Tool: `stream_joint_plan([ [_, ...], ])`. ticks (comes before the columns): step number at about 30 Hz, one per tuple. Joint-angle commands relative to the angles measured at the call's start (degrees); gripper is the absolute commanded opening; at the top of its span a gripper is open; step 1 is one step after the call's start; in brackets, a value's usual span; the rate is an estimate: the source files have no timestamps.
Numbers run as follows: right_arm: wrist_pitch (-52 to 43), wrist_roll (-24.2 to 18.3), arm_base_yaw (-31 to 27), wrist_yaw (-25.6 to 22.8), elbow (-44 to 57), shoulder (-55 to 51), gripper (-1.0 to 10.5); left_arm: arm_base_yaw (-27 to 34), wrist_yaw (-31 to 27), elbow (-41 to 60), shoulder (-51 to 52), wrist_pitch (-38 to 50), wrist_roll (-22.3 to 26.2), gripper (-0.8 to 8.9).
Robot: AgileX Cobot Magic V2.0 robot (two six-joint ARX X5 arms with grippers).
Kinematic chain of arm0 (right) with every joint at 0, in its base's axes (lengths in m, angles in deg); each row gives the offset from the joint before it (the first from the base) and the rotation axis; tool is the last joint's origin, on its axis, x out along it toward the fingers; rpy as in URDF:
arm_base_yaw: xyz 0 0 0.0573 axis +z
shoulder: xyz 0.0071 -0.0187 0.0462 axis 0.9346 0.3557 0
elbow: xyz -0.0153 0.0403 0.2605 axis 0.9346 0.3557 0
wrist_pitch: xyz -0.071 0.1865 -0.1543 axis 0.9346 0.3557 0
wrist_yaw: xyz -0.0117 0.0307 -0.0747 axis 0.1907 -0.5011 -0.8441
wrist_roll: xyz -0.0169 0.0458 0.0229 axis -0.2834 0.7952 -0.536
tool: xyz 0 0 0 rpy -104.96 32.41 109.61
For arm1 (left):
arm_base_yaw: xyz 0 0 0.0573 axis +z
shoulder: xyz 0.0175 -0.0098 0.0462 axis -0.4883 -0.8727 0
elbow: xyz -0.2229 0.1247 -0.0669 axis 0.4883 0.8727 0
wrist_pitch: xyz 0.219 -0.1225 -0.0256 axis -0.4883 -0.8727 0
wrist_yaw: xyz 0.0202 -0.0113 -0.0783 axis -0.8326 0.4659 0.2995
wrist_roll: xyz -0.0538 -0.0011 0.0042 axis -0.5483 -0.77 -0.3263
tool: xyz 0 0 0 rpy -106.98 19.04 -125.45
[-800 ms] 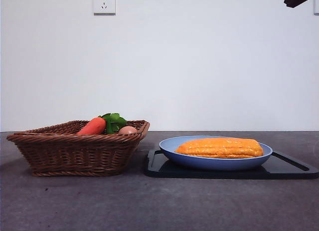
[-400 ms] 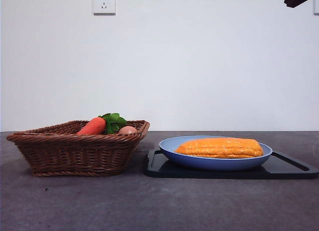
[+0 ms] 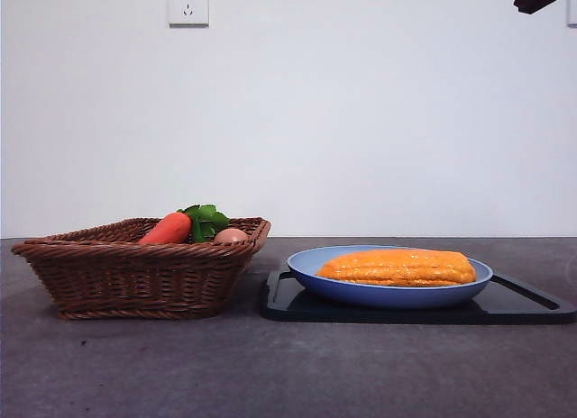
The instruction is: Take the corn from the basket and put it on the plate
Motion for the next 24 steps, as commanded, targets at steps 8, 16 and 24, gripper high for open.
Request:
stream_joint_plan([
  [8, -0.4, -0.7, 0.2, 0.0, -1.1, 0.4, 0.0, 0.2, -0.2, 1.6, 0.3, -5.2, 0.1, 0.08],
  [16, -0.4, -0.7, 0.2, 0.0, -1.1, 0.4, 0.0, 0.2, -0.2, 1.6, 0.3, -5.1, 0.0, 0.08],
  [24, -0.3, -0.7, 0.2, 0.0, -1.1, 0.4, 0.0, 0.2, -0.2, 1.6, 0.3, -5.1, 0.0, 0.08],
])
